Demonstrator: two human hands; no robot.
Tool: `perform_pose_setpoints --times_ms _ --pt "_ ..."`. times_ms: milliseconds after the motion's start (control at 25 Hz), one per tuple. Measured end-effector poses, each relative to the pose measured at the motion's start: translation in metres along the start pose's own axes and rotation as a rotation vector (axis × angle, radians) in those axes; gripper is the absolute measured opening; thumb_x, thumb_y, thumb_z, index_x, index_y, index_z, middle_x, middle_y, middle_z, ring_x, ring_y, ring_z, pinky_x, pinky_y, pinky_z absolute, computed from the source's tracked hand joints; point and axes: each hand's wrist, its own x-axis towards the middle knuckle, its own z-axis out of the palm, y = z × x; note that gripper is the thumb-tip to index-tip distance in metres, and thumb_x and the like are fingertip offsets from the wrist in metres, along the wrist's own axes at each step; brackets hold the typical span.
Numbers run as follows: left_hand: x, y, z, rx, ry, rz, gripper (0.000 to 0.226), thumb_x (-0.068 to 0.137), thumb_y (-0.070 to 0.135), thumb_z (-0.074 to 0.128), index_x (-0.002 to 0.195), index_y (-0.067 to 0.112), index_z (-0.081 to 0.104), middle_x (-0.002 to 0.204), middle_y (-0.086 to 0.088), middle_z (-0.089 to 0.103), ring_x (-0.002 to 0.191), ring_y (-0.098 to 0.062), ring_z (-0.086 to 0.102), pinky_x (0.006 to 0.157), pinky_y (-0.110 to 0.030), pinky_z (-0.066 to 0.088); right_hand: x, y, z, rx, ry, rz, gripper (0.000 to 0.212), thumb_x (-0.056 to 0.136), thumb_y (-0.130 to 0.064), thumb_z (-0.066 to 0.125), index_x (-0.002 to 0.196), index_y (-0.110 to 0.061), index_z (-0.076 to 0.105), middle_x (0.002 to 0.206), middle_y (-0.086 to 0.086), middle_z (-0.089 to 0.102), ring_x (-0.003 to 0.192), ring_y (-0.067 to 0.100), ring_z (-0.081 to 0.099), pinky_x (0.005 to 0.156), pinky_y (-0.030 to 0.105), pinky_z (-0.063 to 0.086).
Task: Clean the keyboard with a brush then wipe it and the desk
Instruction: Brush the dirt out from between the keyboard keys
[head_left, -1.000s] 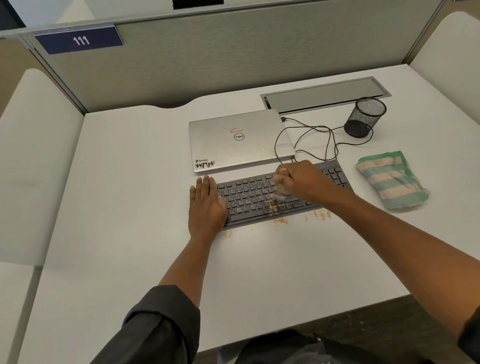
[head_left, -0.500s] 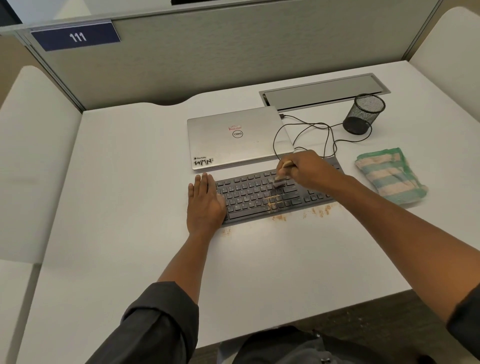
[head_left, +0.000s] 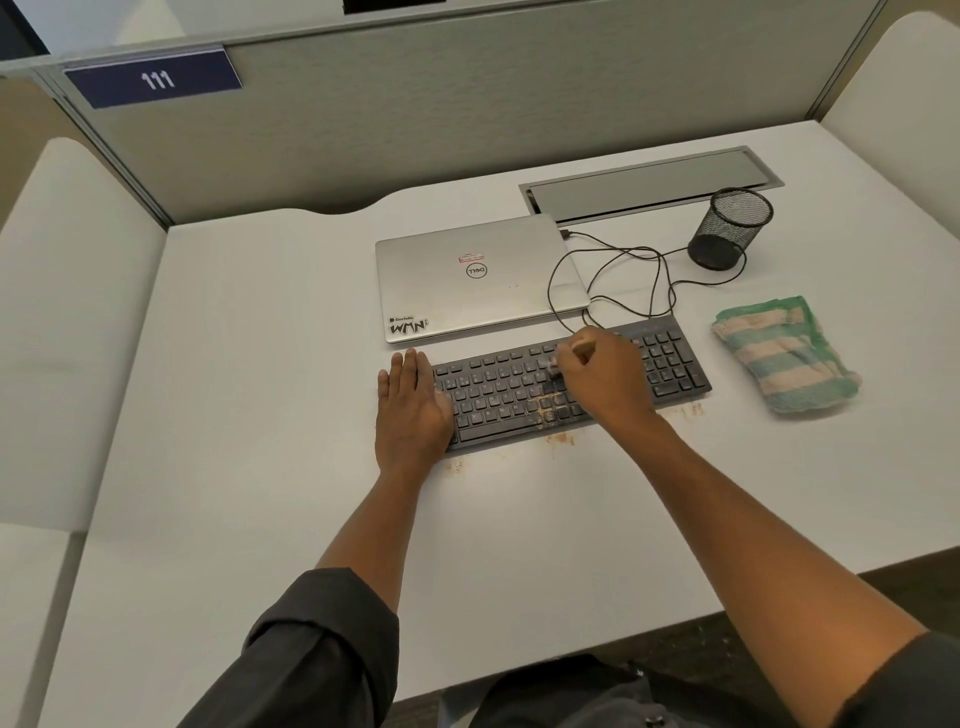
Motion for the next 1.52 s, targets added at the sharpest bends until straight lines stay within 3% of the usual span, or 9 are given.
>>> perform_pose_setpoints --times_ms 240,440,640,880,1080,1240,1400,1520 --pt "0.0 -0.001 0.001 0.007 -0.006 0.0 0.065 0.099 0.024 0.03 0.159 0.002 0.02 0.167 -0.014 0.02 0.156 -0.027 0.009 0.128 -0.042 0.002 -0.012 0.02 -0.005 0.172 0.11 0.179 0.009 0.089 -0.016 0.061 0.093 -0.013 0.068 0.082 -0.001 0.069 0.068 0.012 0.063 0.053 0.02 0.044" --pt "0.001 -0.002 0.003 0.007 0.029 0.015 0.072 0.092 0.03 0.02 0.158 0.001 0.025 0.166 -0.015 0.024 0.156 -0.029 0.013 0.128 -0.043 0.003 -0.025 0.029 -0.001 0.29 0.014 0.151 0.016 0.085 -0.008 0.059 0.087 -0.021 0.07 0.078 0.003 0.072 0.069 0.026 0.07 0.059 0.046 0.06" --pt "0.002 -0.004 0.006 0.02 0.027 0.013 0.074 0.091 0.033 0.015 0.157 0.002 0.026 0.166 -0.015 0.023 0.156 -0.029 0.013 0.128 -0.042 0.002 -0.029 0.043 -0.011 0.318 0.087 0.151 0.014 0.095 -0.02 0.056 0.091 -0.019 0.069 0.077 0.003 0.072 0.066 0.02 0.07 0.062 0.05 0.06" --pt "0.002 -0.004 0.007 0.016 0.029 0.01 0.072 0.092 0.031 0.021 0.158 0.002 0.026 0.166 -0.015 0.023 0.156 -0.029 0.013 0.128 -0.042 0.003 -0.043 0.034 0.003 0.203 0.031 0.017 0.02 0.089 -0.018 0.05 0.091 -0.015 0.07 0.076 0.001 0.07 0.065 0.022 0.067 0.051 0.045 0.057" --pt "0.002 -0.005 0.007 0.008 0.032 0.013 0.074 0.091 0.033 0.016 0.158 0.003 0.025 0.166 -0.014 0.023 0.156 -0.028 0.012 0.128 -0.041 0.001 -0.048 0.034 0.0 0.099 0.073 -0.068 0.011 0.09 -0.008 0.054 0.09 -0.013 0.063 0.076 0.001 0.065 0.064 0.014 0.059 0.047 0.027 0.044" --pt "0.001 -0.004 0.006 0.004 0.031 0.012 0.075 0.09 0.033 0.016 0.158 0.002 0.025 0.166 -0.014 0.023 0.156 -0.028 0.012 0.128 -0.041 0.001 -0.054 0.031 0.005 0.091 0.024 -0.147 0.012 0.093 -0.008 0.054 0.095 -0.013 0.065 0.076 -0.001 0.065 0.062 0.01 0.057 0.048 0.031 0.048" --pt "0.002 -0.003 0.006 0.007 0.03 0.008 0.073 0.091 0.031 0.019 0.158 0.002 0.025 0.166 -0.014 0.023 0.156 -0.028 0.012 0.128 -0.041 0.001 -0.05 0.039 0.002 0.043 0.014 -0.218 0.013 0.097 -0.012 0.055 0.099 -0.012 0.068 0.077 0.001 0.066 0.066 0.016 0.059 0.052 0.037 0.052" --pt "0.001 -0.003 0.005 0.004 0.027 0.005 0.067 0.096 0.027 0.027 0.158 0.002 0.024 0.166 -0.014 0.023 0.156 -0.028 0.012 0.128 -0.042 0.002 -0.046 0.039 -0.002 0.075 -0.084 -0.254 0.016 0.096 -0.013 0.059 0.104 -0.012 0.073 0.084 -0.004 0.069 0.071 0.007 0.061 0.057 0.021 0.05"
